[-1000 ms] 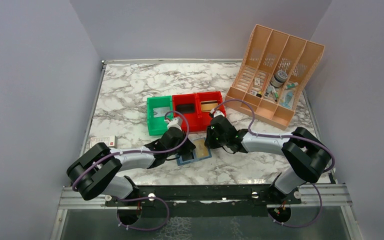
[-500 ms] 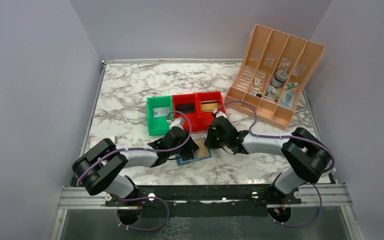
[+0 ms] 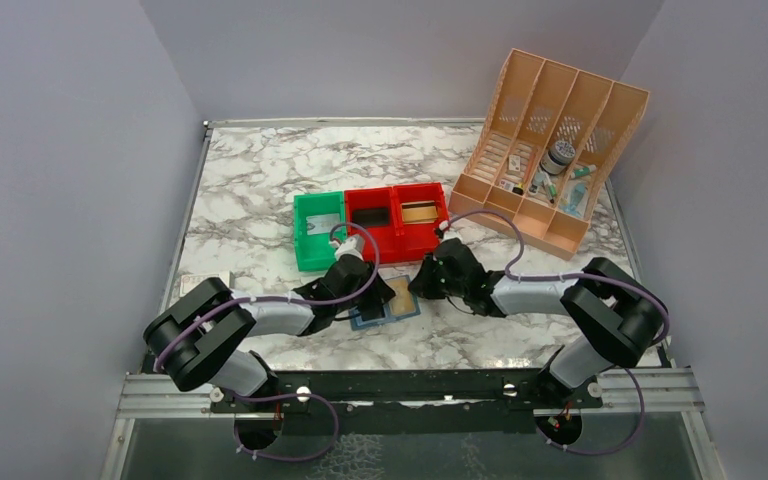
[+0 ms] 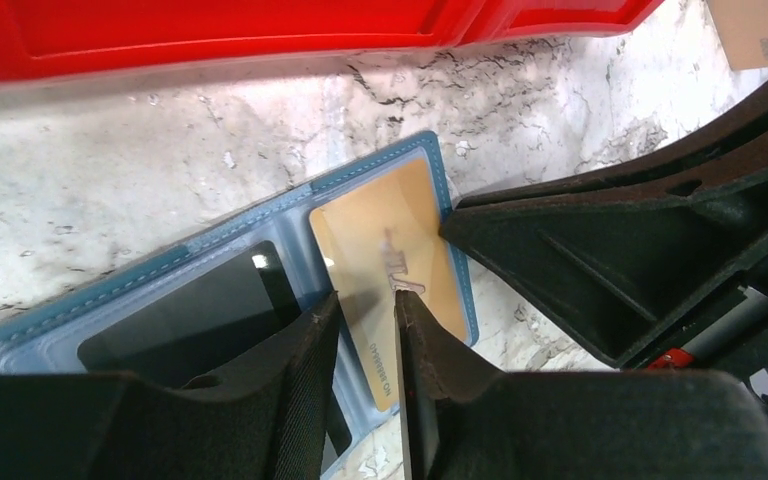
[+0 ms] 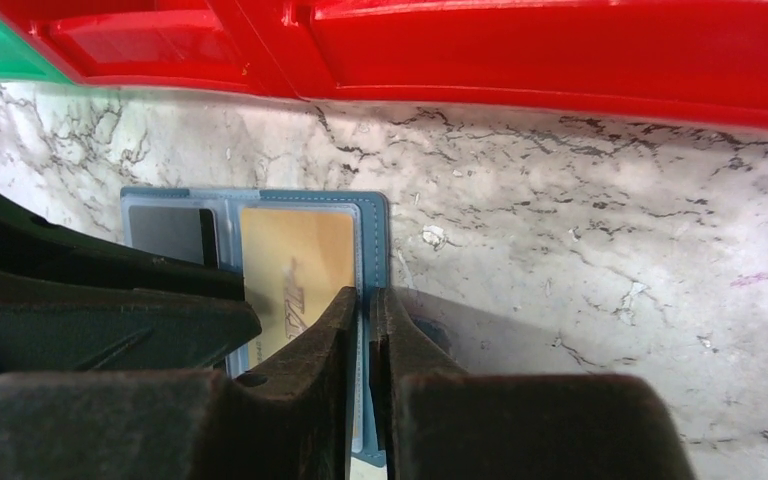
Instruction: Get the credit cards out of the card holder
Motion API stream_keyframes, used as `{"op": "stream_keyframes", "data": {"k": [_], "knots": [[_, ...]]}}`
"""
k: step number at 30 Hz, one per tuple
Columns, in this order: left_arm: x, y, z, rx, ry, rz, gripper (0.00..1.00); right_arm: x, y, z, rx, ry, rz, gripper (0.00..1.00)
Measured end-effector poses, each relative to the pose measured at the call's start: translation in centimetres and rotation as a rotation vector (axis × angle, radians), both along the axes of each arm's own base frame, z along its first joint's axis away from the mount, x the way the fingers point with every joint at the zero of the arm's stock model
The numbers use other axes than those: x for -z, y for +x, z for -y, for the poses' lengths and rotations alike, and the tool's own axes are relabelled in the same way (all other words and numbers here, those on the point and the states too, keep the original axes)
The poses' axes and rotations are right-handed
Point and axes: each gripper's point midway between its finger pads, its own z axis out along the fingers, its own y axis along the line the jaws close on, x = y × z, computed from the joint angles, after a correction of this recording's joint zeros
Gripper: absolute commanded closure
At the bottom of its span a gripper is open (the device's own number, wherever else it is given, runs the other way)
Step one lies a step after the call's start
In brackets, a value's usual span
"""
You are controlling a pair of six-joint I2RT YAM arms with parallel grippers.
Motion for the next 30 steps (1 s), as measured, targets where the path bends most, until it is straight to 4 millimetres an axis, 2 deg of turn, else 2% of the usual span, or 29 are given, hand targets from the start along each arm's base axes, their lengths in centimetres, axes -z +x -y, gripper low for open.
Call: {"op": "stream_keyframes", "data": {"k": [11,21,30], "knots": [[-0.1,-0.5,-0.8,-0.014,-0.016,0.002,0.79,0.0,-1.7,-0.4,-0.035,0.062,-0.043,0.92],[0.1,-0.5,-1.0,-0.014,-0.008,0.000,1.00,0.0,-1.7,-0.4,-0.037,0.062,-0.043,0.92],[-0.8,-0.4,-0.9,-0.003,-0.029,0.020,1.00,0.0,-1.7,-0.3,-0.037,0.054,-0.044,0.91]]}}
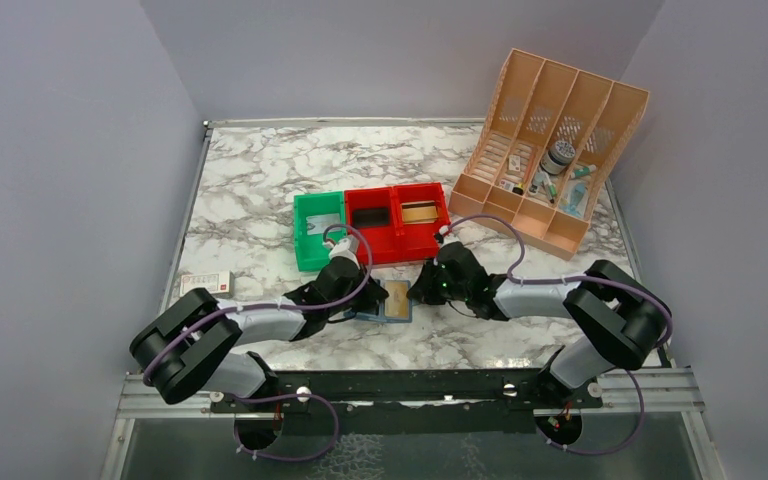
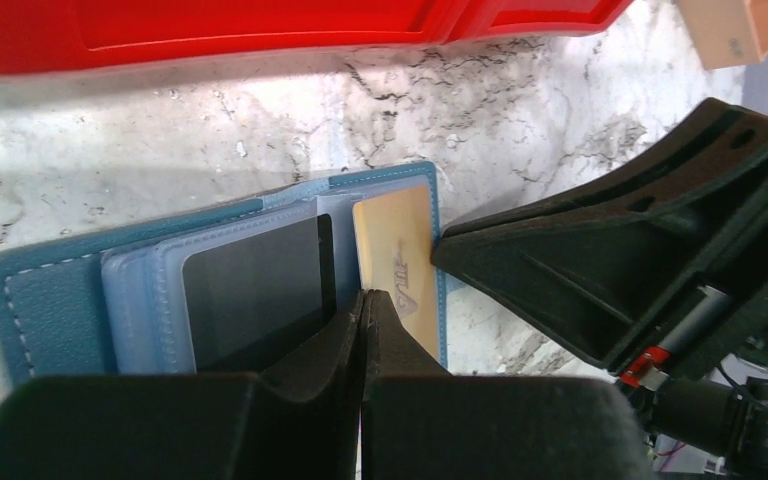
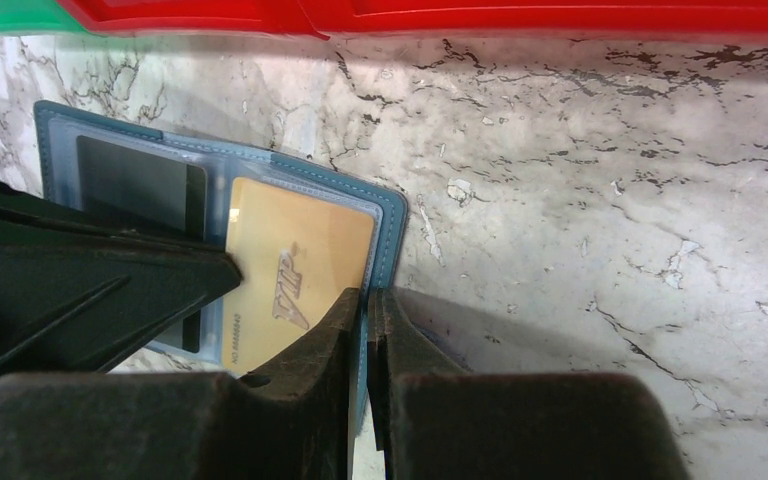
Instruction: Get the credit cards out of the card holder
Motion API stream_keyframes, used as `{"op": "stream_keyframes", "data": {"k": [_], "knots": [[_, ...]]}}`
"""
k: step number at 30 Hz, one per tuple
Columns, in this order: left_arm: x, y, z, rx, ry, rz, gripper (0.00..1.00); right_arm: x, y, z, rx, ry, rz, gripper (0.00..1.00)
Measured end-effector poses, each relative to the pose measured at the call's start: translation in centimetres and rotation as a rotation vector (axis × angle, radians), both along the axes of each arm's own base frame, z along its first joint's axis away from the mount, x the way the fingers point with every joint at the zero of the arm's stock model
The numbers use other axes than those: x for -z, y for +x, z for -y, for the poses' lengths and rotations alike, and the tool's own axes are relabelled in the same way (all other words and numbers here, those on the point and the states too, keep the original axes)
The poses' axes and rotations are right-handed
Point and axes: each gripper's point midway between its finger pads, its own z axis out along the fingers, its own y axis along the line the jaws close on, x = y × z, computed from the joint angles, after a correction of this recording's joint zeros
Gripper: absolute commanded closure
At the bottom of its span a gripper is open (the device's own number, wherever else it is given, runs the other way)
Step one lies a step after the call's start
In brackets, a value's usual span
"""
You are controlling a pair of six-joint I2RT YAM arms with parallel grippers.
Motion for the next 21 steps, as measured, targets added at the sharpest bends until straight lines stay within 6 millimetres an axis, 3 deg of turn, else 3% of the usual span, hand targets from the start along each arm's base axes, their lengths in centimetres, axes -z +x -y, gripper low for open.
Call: {"op": "stream_keyframes", "data": {"k": [6,21], "knots": [[-1.0,-0.2,0.0,0.008,-0.035,0.026,1.00,0.0,-0.3,0.0,-0.009,-0.016,-0.005,0.91],[0.0,-0.4,-1.0,0.021,0.006,0.003,1.00,0.1,-0.6,0.0,-0.023,-0.033,-0.009,0.91]]}}
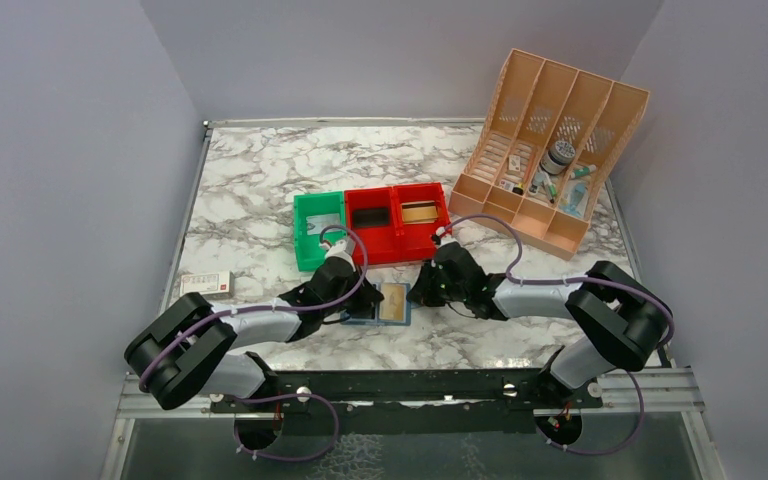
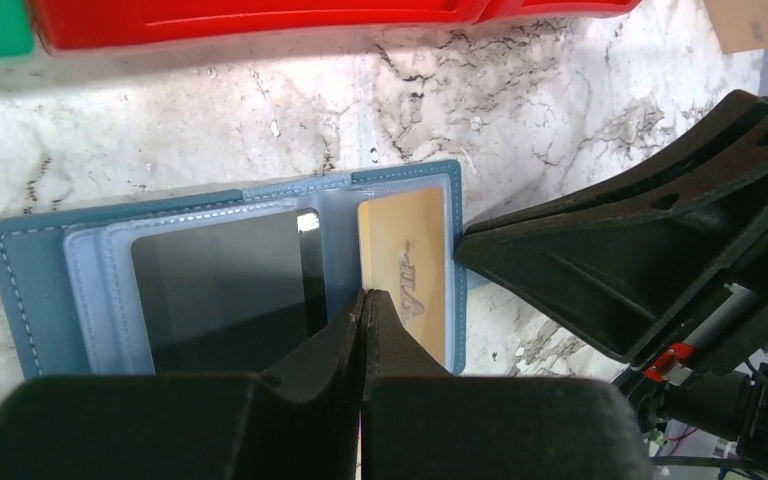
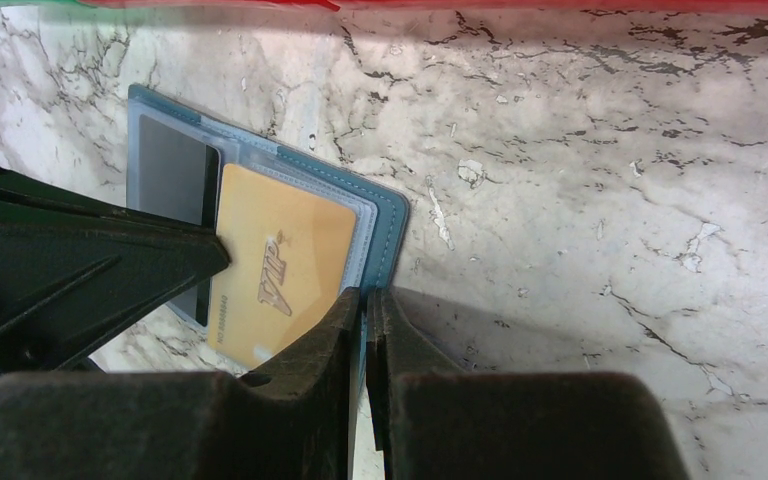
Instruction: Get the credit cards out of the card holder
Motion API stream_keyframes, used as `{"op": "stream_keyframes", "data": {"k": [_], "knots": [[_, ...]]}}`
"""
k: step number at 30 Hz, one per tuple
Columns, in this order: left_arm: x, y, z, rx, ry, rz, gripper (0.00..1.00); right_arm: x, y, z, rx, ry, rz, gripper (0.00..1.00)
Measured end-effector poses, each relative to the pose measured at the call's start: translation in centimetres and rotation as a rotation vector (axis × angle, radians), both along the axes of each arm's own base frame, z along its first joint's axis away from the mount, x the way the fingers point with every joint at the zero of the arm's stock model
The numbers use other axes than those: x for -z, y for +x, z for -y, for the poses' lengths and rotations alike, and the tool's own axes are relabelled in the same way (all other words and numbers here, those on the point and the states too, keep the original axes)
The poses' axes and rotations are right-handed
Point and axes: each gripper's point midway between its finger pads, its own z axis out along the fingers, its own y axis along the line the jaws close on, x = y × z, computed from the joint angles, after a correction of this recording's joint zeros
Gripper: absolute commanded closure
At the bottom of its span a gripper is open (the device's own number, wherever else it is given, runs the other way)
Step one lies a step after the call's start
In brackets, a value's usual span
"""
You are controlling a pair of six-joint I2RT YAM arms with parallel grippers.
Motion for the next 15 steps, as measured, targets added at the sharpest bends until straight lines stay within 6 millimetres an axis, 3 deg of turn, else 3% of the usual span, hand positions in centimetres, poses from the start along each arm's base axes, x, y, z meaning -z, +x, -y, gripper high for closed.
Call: {"op": "stream_keyframes", "data": {"k": [15], "knots": [[0.38,-0.19,-0.82,0.001,0.051,-0.014,1.00,-0.02,-0.01,0.02,-0.008,-0.012,-0.001,0.91]]}}
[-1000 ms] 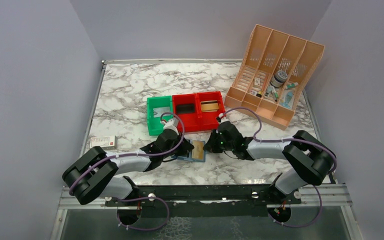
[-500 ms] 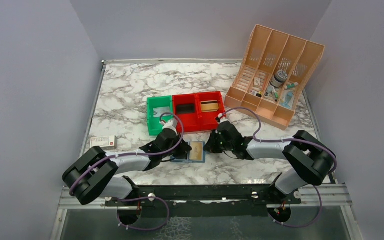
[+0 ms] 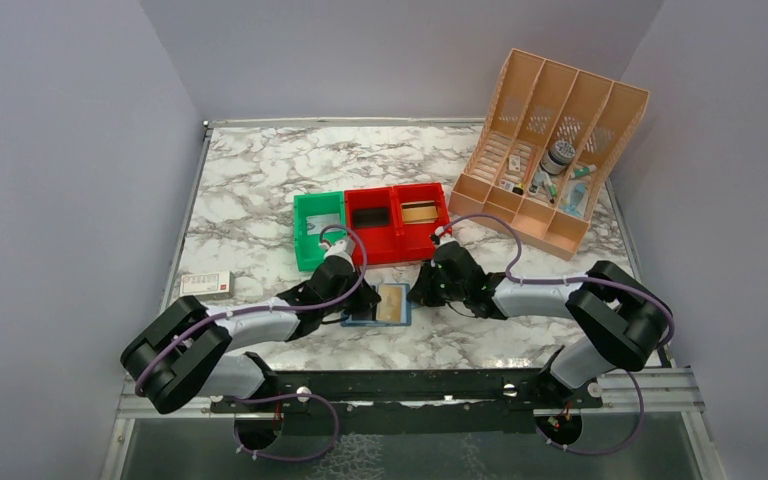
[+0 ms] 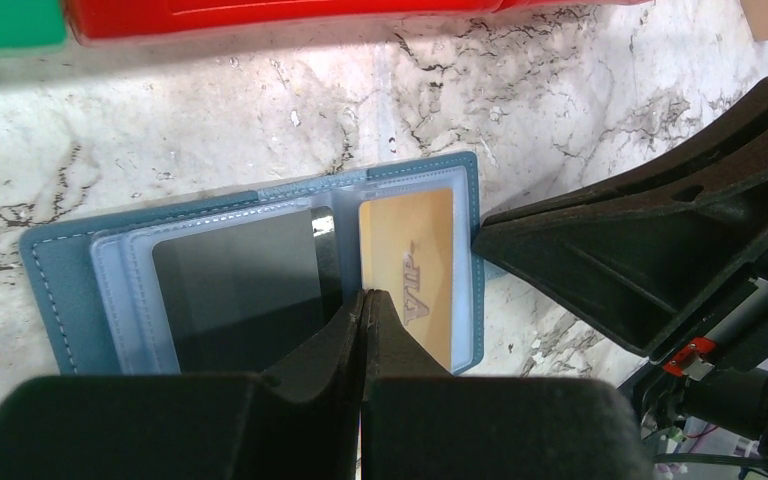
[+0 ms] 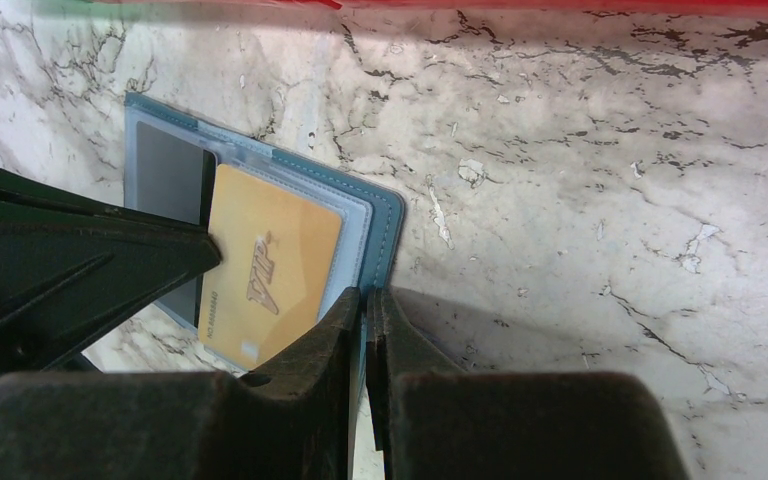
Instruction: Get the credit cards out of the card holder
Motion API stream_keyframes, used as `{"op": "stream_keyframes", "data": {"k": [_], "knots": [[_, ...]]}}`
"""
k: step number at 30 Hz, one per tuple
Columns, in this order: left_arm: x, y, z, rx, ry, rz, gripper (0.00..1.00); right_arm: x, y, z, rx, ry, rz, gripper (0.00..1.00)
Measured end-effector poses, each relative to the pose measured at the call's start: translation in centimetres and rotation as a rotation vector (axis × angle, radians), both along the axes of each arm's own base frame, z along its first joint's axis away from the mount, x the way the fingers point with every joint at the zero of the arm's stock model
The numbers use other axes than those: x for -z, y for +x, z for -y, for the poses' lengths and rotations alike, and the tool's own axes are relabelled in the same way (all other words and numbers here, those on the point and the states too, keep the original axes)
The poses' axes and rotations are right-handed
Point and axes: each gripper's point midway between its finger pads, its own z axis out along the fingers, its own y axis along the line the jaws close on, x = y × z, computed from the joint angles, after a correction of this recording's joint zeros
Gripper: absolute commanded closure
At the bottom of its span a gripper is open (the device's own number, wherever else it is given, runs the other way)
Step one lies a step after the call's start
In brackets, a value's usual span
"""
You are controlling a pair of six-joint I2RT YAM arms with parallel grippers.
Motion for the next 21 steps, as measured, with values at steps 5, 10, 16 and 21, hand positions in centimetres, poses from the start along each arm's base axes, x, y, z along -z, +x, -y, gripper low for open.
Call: {"op": "stream_keyframes", "data": {"k": [5,10,16,21], "knots": [[0.0,0.0,-0.2,0.001,0.007,0.002,1.00,0.0,0.0,0.0,-0.004,-0.003,0.002,0.91],[-0.3,0.1,-0.4,-0.004,0.005,0.008,1.00,0.0,0.0,0.0,-0.007,-0.005,0.004,0.91],[-0.4,0.1,-0.6,-0.008,0.007,0.008,1.00,-0.3,-0.5,0.1,-0.047,-0.020,0.015,0.88],[-0.4,0.1,-0.6,-0.006,0.008,0.009,1.00,-2.6,-0.7,-0.8,-0.116,0.021,0.054,0.83]]}}
